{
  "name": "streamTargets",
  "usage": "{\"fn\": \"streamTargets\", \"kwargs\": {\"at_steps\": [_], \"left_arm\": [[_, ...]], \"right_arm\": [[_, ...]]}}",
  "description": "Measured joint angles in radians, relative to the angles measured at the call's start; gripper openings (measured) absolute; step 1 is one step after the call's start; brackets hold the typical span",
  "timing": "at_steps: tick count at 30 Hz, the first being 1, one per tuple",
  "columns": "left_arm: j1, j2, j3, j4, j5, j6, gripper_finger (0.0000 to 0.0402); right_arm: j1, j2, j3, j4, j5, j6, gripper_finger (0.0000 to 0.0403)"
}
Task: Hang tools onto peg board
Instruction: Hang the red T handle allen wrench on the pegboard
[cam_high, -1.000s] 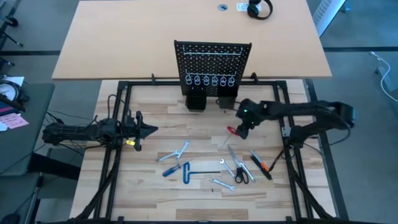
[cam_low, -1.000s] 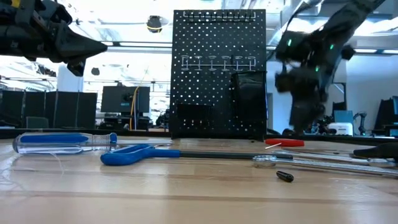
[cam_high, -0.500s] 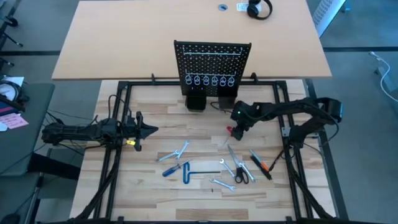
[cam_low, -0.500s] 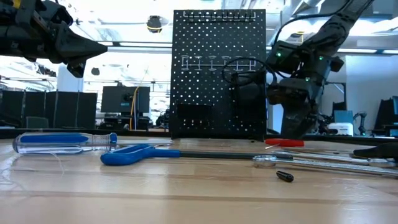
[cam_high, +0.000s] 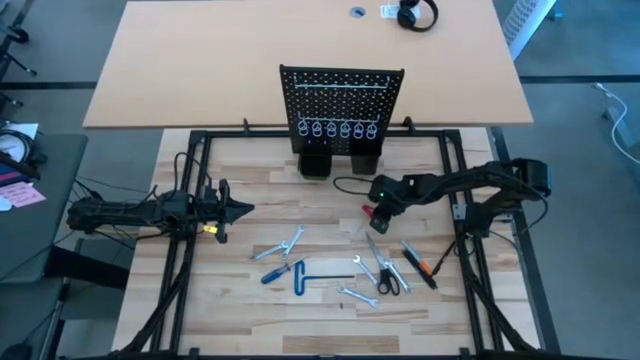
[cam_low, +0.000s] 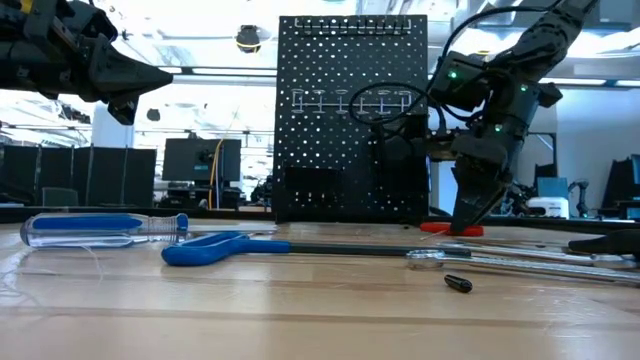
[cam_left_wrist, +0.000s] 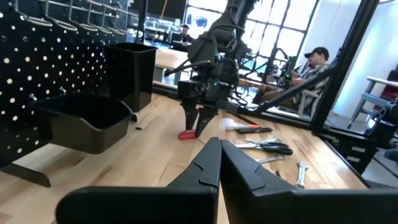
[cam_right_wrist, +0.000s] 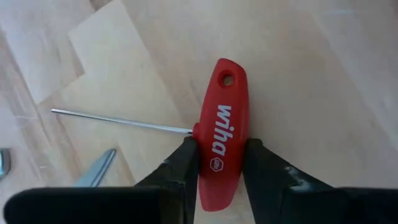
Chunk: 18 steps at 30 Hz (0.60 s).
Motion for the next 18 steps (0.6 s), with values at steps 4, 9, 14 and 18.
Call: {"fn": "streamTargets", "kwargs": {"at_steps": [4,9,14,18], "left_arm": [[0.000,0.000,0.000,0.000,0.000,-0.002,0.0000],[0.000,0.000,0.000,0.000,0.001,-0.006,0.0000],[0.000,0.009,0.000,0.002,0.069,-0.043,0.0000],[0.000,0.062,0.000,0.051,0.094,-0.082,0.0000]], "right_arm": [[0.008,0.000,0.000,-0.001,0.002,0.000,0.0108],[0.033,-0.013,0.051,-0.068,0.003,-0.004,0.0108],[0.093,-0.055,0.175,-0.166,0.083,-0.056,0.0108],[0.155,-0.065,0.294,-0.257,0.255,-0.139,0.0108]]}}
